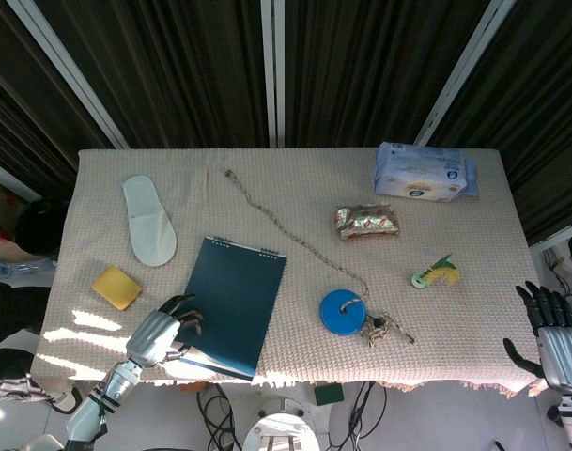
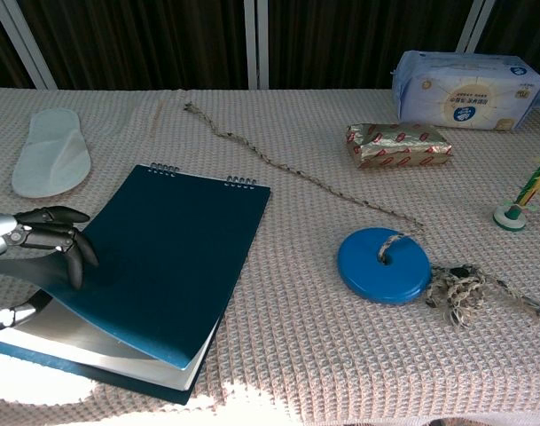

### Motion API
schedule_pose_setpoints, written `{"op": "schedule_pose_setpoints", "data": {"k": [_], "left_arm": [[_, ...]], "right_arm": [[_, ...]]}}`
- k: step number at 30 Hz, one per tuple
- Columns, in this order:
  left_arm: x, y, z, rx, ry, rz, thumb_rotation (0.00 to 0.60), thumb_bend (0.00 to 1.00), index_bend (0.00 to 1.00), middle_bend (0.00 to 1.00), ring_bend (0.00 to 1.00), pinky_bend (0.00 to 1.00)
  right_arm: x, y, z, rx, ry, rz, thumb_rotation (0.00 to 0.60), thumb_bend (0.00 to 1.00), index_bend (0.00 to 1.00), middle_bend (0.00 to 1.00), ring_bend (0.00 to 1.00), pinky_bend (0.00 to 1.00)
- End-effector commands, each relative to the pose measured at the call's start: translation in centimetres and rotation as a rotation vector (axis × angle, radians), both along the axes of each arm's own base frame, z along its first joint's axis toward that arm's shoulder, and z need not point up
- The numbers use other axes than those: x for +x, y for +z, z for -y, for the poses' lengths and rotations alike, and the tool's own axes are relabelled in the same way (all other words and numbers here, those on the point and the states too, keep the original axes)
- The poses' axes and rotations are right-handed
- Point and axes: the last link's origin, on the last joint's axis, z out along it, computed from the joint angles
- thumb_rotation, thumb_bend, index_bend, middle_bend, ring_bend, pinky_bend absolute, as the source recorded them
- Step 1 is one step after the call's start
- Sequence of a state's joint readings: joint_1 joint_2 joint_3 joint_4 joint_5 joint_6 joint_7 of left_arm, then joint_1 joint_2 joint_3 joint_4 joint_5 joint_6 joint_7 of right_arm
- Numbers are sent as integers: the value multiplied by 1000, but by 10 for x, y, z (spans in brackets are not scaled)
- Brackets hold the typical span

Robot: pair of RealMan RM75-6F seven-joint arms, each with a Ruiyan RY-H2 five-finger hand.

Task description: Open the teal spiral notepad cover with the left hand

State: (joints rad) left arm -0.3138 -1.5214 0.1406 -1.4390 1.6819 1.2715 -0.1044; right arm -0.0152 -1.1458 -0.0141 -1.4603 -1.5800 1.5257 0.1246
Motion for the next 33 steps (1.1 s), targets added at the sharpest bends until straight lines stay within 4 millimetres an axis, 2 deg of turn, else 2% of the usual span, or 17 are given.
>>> {"op": "schedule_pose_setpoints", "data": {"k": [1, 12, 17, 23, 33], "left_arm": [[0, -1, 0, -2, 2, 2, 600, 522, 747, 328, 96, 135], [7, 3, 0, 7, -8, 31, 600, 522, 748, 328, 96, 135], [21, 11, -12, 15, -7, 77, 600, 522, 751, 329, 97, 135], [53, 19, -52, 6, 19, 121, 600, 523, 757, 334, 96, 135], [131, 22, -156, 57, 45, 132, 600, 524, 762, 334, 96, 135]], "right_arm": [[0, 0, 0, 0, 0, 1, 600, 313, 0, 0, 0, 0], [-3, 2, -1, -4, -6, 2, 600, 314, 0, 0, 0, 0], [-6, -1, 0, 3, -13, 6, 600, 313, 0, 0, 0, 0], [-9, -4, 0, 8, -22, 8, 600, 313, 0, 0, 0, 0], [-14, 3, 2, -17, -42, 3, 600, 313, 0, 0, 0, 0]]}}
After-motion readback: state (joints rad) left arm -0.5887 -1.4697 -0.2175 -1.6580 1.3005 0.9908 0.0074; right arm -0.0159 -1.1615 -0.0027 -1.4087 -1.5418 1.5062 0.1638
